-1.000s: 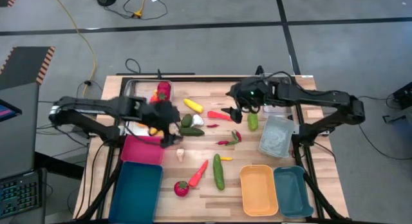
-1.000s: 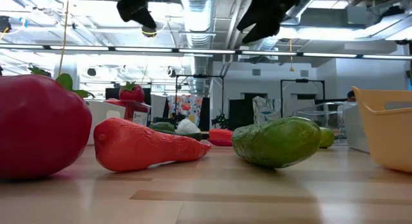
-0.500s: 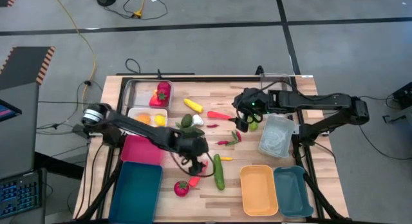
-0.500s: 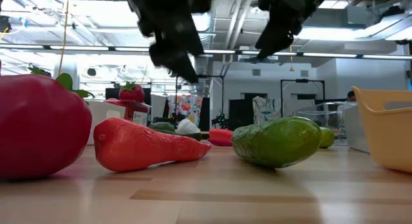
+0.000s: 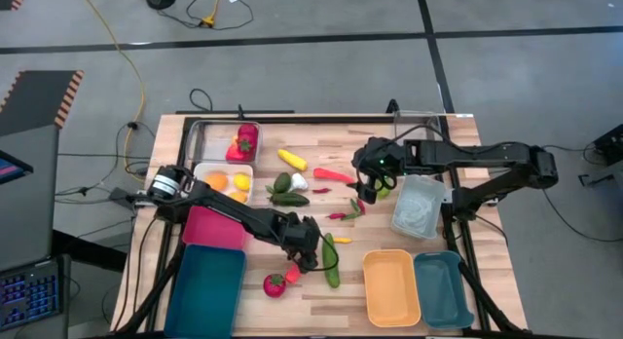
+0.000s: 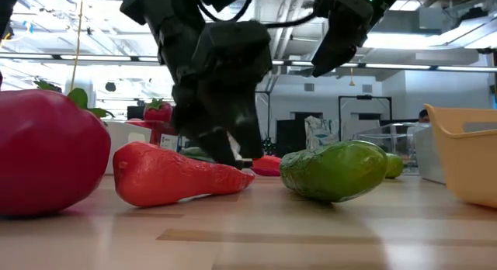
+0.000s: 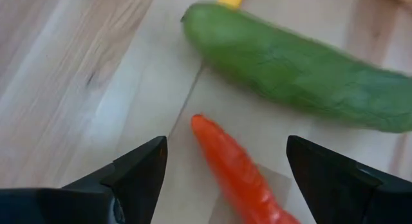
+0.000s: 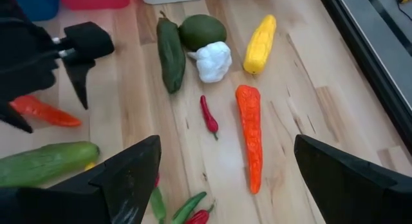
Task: Sort produce into baskets
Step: Put the bottom orange carrot into the right transparent bin
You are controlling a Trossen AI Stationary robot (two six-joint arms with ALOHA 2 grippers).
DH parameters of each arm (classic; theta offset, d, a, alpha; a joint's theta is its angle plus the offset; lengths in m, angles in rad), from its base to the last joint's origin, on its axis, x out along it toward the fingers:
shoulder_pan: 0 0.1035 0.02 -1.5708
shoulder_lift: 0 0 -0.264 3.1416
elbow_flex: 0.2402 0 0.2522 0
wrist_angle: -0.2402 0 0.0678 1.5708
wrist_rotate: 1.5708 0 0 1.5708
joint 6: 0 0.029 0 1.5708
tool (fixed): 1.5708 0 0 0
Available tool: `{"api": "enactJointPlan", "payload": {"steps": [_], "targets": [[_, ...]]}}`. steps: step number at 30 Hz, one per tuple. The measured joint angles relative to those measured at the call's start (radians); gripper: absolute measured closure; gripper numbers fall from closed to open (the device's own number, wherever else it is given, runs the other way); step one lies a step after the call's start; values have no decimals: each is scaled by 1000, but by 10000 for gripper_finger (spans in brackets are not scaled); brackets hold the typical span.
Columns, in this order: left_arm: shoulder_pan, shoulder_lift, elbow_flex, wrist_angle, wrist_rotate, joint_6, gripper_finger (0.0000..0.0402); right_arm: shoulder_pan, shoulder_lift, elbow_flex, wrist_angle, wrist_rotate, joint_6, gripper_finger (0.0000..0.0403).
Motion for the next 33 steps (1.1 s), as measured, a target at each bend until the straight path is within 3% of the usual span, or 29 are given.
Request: {"api": "enactJointPlan", "payload": {"steps": [5,21,26,33], "targets": [[-10,0,1,2,-73,-2,115,-1,0,0,0,0,0,21],[-43,72,4,13,-82,-48,155,-1,0,1,16,-1,1,21],[-43,73,4,7,-84,-48,189,4,-19,1,16,-1,1,21],[-41,72,2,1,-86,-45,249,4,-166,1,4,8,-7,21]]}}
